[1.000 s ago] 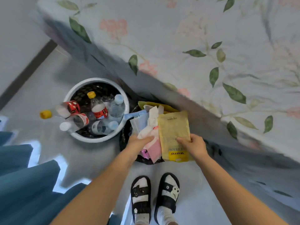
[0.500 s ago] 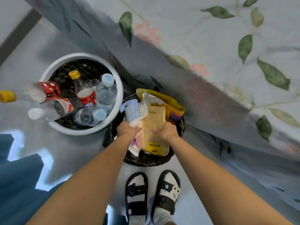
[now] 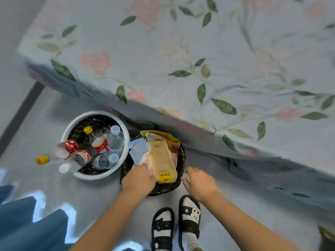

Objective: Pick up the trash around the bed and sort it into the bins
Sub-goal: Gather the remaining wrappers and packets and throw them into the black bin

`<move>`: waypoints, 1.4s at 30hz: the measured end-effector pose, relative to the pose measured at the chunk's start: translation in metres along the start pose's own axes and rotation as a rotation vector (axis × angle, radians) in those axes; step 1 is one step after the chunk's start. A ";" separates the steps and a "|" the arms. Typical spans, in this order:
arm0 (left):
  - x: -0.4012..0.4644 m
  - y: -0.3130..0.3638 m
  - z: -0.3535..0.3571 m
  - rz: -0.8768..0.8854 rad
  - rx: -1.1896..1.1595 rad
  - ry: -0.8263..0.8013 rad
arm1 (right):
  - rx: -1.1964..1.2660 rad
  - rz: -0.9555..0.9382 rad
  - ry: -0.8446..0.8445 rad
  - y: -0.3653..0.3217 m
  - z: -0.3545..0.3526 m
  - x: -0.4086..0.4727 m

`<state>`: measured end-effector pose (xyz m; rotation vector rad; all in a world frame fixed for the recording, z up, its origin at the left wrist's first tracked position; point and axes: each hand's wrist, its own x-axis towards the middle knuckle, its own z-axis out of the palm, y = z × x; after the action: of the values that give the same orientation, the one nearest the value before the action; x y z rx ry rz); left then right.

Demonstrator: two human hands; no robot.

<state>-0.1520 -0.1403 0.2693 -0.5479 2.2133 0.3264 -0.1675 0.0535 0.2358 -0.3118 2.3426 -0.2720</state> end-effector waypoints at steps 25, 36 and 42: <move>-0.326 0.398 0.233 0.886 0.622 -0.249 | 0.647 1.241 0.834 0.544 0.078 -0.584; -0.411 0.529 0.331 1.127 0.615 -0.293 | 1.137 1.777 0.726 0.659 0.180 -0.665; -0.397 0.560 0.324 1.129 0.696 -0.228 | 1.267 1.943 0.825 0.683 0.178 -0.655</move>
<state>0.0171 0.5888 0.3976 1.0912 2.0083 0.1365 0.3147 0.8797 0.3453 2.7282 1.4748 -0.7683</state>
